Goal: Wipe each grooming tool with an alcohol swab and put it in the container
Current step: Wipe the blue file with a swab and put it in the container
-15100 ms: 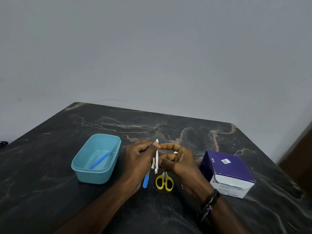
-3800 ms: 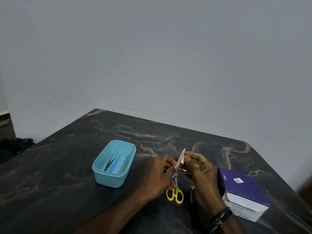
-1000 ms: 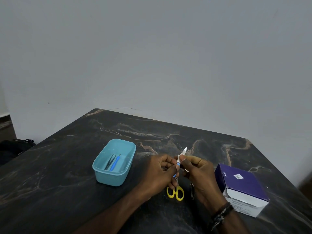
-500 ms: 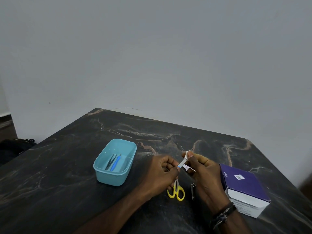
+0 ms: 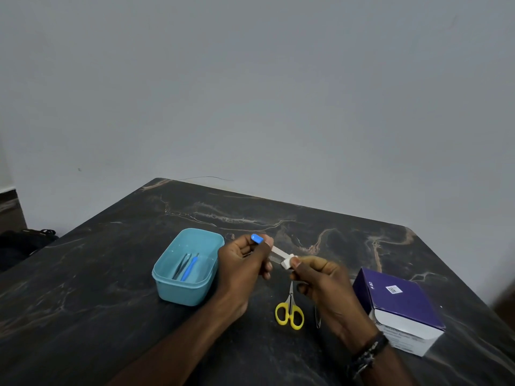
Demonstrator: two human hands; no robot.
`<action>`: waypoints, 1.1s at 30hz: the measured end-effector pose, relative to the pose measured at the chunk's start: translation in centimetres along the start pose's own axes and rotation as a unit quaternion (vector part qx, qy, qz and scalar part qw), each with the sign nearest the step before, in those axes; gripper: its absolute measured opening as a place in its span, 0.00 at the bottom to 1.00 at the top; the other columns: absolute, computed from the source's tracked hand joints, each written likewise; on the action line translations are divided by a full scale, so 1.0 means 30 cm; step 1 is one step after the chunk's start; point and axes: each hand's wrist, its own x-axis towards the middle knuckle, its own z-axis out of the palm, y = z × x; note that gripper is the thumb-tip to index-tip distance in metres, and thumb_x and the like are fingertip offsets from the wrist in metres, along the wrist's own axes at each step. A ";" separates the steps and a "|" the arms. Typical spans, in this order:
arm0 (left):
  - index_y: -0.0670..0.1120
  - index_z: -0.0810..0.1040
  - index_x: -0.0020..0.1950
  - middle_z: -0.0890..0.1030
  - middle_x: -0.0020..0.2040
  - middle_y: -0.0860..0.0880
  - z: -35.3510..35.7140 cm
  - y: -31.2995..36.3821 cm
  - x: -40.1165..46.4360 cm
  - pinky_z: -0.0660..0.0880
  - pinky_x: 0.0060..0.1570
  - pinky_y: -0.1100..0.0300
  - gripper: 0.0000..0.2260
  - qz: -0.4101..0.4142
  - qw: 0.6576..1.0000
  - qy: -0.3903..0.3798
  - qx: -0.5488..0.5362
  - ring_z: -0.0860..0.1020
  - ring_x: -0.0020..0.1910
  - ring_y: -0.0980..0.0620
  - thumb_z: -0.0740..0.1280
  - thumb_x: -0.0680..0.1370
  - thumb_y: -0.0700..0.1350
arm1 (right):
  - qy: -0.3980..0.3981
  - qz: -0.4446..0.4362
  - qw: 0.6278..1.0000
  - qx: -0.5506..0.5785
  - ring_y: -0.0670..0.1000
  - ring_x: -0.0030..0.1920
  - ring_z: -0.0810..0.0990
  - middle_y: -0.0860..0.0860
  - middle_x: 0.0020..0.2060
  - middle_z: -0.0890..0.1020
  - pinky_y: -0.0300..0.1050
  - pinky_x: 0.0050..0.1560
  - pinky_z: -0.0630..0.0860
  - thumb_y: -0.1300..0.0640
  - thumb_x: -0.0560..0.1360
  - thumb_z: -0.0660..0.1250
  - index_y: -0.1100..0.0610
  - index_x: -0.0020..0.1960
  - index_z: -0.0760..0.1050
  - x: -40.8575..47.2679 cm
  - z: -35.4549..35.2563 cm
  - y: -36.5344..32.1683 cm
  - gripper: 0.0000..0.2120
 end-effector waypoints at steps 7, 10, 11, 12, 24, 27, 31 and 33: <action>0.39 0.82 0.44 0.76 0.26 0.43 0.000 -0.002 0.004 0.72 0.24 0.60 0.03 0.003 1.000 0.012 0.006 0.73 0.23 0.51 0.71 0.75 0.39 | -0.075 0.019 0.995 -0.067 0.45 0.31 0.77 0.54 0.30 0.82 0.38 0.32 0.70 0.60 0.71 0.72 0.63 0.41 0.84 -0.028 0.052 0.019 0.06; 0.40 0.82 0.44 0.75 0.26 0.44 0.001 -0.004 0.003 0.71 0.23 0.61 0.03 0.010 0.999 0.009 0.037 0.72 0.23 0.52 0.70 0.75 0.40 | -0.074 0.018 0.994 -0.078 0.46 0.32 0.78 0.55 0.31 0.83 0.38 0.32 0.71 0.59 0.71 0.73 0.64 0.41 0.84 -0.034 0.058 0.022 0.07; 0.41 0.82 0.44 0.75 0.26 0.45 -0.001 -0.004 0.003 0.71 0.23 0.61 0.03 0.011 0.999 0.010 0.043 0.71 0.23 0.52 0.70 0.76 0.40 | -0.072 0.017 0.994 -0.079 0.46 0.32 0.78 0.54 0.31 0.83 0.38 0.32 0.71 0.59 0.71 0.73 0.64 0.41 0.84 -0.035 0.058 0.020 0.07; 0.41 0.82 0.43 0.75 0.26 0.45 -0.002 -0.004 0.003 0.70 0.22 0.61 0.03 0.011 0.999 0.012 0.046 0.71 0.23 0.52 0.70 0.76 0.40 | -0.071 0.016 0.994 -0.080 0.47 0.32 0.78 0.54 0.30 0.83 0.38 0.32 0.71 0.59 0.71 0.73 0.64 0.41 0.84 -0.035 0.058 0.018 0.07; 0.40 0.77 0.49 0.83 0.36 0.43 -0.011 0.011 0.006 0.72 0.22 0.60 0.07 0.016 0.998 0.048 0.036 0.80 0.29 0.49 0.64 0.80 0.44 | -0.038 -0.017 0.997 -0.059 0.48 0.31 0.79 0.55 0.32 0.84 0.40 0.31 0.72 0.60 0.73 0.70 0.64 0.42 0.83 -0.034 0.062 0.000 0.07; 0.42 0.76 0.50 0.83 0.36 0.42 -0.009 0.002 -0.005 0.71 0.20 0.61 0.06 0.030 0.998 0.033 0.055 0.82 0.31 0.49 0.63 0.80 0.44 | -0.002 -0.034 0.998 -0.054 0.48 0.31 0.79 0.54 0.34 0.85 0.38 0.31 0.73 0.61 0.74 0.69 0.62 0.43 0.83 -0.031 0.058 -0.003 0.06; 0.43 0.76 0.50 0.83 0.38 0.40 -0.002 -0.009 -0.006 0.73 0.22 0.59 0.03 0.044 0.996 0.009 0.071 0.82 0.31 0.47 0.64 0.80 0.42 | 0.043 -0.051 0.997 -0.030 0.48 0.32 0.80 0.55 0.40 0.86 0.41 0.32 0.73 0.61 0.76 0.67 0.58 0.44 0.83 -0.021 0.050 -0.002 0.06; 0.44 0.76 0.51 0.83 0.39 0.40 -0.005 -0.019 -0.009 0.76 0.25 0.58 0.03 0.043 0.996 -0.008 0.080 0.82 0.33 0.46 0.65 0.79 0.39 | 0.067 -0.058 0.996 -0.019 0.48 0.33 0.80 0.55 0.41 0.86 0.41 0.33 0.72 0.61 0.77 0.66 0.57 0.44 0.83 -0.017 0.044 -0.002 0.07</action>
